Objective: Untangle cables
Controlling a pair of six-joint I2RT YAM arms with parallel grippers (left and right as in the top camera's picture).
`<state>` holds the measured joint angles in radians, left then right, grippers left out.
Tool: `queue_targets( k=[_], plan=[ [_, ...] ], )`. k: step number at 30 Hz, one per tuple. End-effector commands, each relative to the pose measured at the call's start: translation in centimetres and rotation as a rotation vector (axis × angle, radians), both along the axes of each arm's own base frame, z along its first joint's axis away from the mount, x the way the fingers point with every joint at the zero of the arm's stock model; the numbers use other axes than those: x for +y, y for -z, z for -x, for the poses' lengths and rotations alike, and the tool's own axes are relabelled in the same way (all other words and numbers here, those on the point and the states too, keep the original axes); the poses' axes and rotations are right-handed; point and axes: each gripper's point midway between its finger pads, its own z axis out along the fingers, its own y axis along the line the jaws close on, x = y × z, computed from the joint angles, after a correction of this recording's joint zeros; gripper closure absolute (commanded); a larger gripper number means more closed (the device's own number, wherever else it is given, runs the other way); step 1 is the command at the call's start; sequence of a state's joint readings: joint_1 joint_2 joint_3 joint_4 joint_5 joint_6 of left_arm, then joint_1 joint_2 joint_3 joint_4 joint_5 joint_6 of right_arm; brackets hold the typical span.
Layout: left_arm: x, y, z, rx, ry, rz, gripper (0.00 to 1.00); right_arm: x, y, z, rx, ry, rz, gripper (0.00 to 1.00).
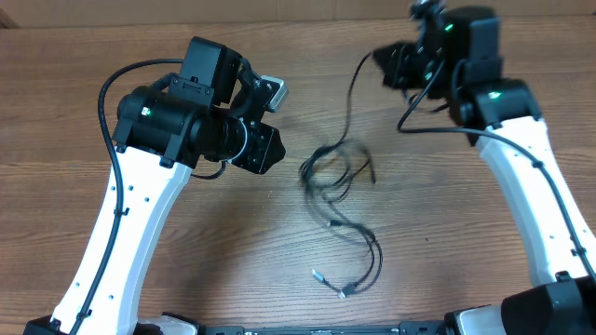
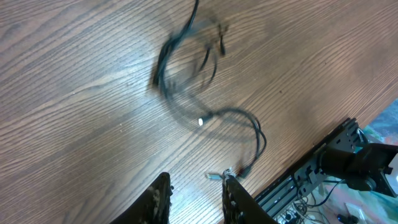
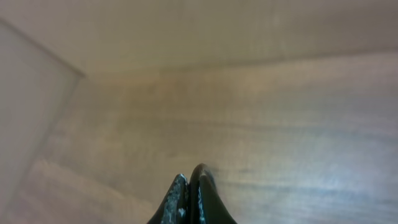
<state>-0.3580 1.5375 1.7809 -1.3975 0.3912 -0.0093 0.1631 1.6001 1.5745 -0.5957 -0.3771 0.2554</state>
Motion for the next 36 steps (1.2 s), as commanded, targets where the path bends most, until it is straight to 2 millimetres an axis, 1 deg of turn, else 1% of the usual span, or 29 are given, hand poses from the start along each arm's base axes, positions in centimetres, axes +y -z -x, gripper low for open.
queue_targets(
  k=[1, 2, 3, 4, 5, 10, 16, 19, 23, 27, 30, 33, 36],
  plan=[
    [-0.1, -0.3, -0.1, -0.005, -0.011, 0.009, 0.72, -0.9, -3.2, -0.5, -0.042, 0.047, -0.045, 0.96],
    [-0.1, -0.3, -0.1, -0.005, -0.011, 0.009, 0.72, -0.7, -3.3, -0.3, -0.035, 0.039, -0.048, 0.96],
    [-0.1, -0.3, -0.1, -0.005, -0.011, 0.009, 0.72, -0.6, -3.1, 0.0, -0.018, 0.026, -0.053, 0.87],
    [0.0, -0.3, -0.1, -0.005, -0.010, 0.009, 0.72, -0.4, -2.7, 0.3, 0.002, 0.017, -0.054, 0.23],
    [-0.1, -0.3, -0.1, -0.005, -0.011, 0.009, 0.72, -0.4, -2.2, 0.7, 0.023, 0.005, -0.044, 0.00],
    [-0.1, -0.3, -0.1, -0.004, -0.011, 0.009, 0.71, -0.8, 1.5, 3.4, 0.142, -0.065, 0.084, 0.00],
    [-0.3, -0.4, 0.0, -0.001, -0.003, 0.019, 0.71, -2.4, 5.4, 6.4, 0.335, -0.040, 0.169, 0.00],
    [-0.6, -0.5, 0.2, 0.004, 0.007, 0.039, 0.71, -2.5, 7.8, 7.5, 0.433, -0.046, 0.181, 0.00],
    [-0.8, -0.6, 0.3, 0.000, 0.024, 0.045, 0.71, -1.9, 12.2, 9.1, 0.575, -0.082, 0.205, 0.00],
    [-0.8, -0.6, 0.3, -0.011, 0.041, 0.040, 0.71, -0.3, 16.9, 11.0, 0.653, -0.244, 0.276, 0.00],
    [-0.8, -0.6, 0.3, -0.020, 0.055, 0.037, 0.71, 0.6, 19.6, 11.7, 0.701, -0.312, 0.312, 0.00],
    [-0.7, -0.6, 0.2, -0.035, 0.073, 0.029, 0.72, 1.5, 22.0, 12.5, 0.750, -0.347, 0.330, 0.08],
    [-0.7, -0.6, 0.2, -0.039, 0.082, 0.027, 0.72, 2.6, 23.7, 13.2, 0.791, -0.383, 0.347, 0.27]
  ],
)
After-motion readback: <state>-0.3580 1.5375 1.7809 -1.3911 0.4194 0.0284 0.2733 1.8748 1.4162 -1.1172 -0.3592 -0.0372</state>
